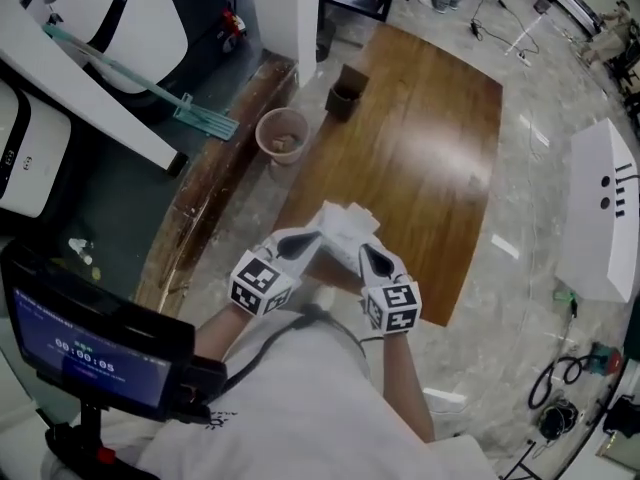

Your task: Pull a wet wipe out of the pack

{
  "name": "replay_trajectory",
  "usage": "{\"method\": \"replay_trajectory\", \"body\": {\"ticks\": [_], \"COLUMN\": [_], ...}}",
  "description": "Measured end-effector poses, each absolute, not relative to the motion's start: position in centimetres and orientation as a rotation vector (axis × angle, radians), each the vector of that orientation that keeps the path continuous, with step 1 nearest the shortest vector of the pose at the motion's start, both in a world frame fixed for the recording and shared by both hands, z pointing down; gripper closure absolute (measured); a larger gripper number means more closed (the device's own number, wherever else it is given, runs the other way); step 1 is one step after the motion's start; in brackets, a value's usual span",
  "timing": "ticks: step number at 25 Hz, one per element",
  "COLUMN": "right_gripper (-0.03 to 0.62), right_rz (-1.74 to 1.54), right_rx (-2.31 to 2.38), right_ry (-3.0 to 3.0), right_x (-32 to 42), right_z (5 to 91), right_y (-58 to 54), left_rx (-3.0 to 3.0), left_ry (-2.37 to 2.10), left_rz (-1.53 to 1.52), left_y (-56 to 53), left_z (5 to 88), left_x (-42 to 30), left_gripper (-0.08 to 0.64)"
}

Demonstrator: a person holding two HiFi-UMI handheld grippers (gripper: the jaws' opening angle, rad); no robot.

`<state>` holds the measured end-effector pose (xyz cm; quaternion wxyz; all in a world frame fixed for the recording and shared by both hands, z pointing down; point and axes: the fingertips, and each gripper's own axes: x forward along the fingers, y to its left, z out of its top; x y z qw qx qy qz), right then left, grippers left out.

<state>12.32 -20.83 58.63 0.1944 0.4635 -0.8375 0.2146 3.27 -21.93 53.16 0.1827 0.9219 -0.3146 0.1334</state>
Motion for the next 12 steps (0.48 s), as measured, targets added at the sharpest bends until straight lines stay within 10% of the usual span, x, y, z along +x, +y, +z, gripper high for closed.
{"method": "replay_trajectory", "body": {"ticks": [12], "right_gripper": [0.494], "right_rz": [0.652], "right_rx": [1.021], "right_ry": [-2.316], "right_x": [10.2], "right_z": [65.4], "right_y": [-21.6], "left_rx": [2.514], "left_ry": [-0.994], "left_rz": [0.424], "left_y": [-22.4], "left_z": [54.6], "left_x": [3.8], "left_gripper": [0.558]}}
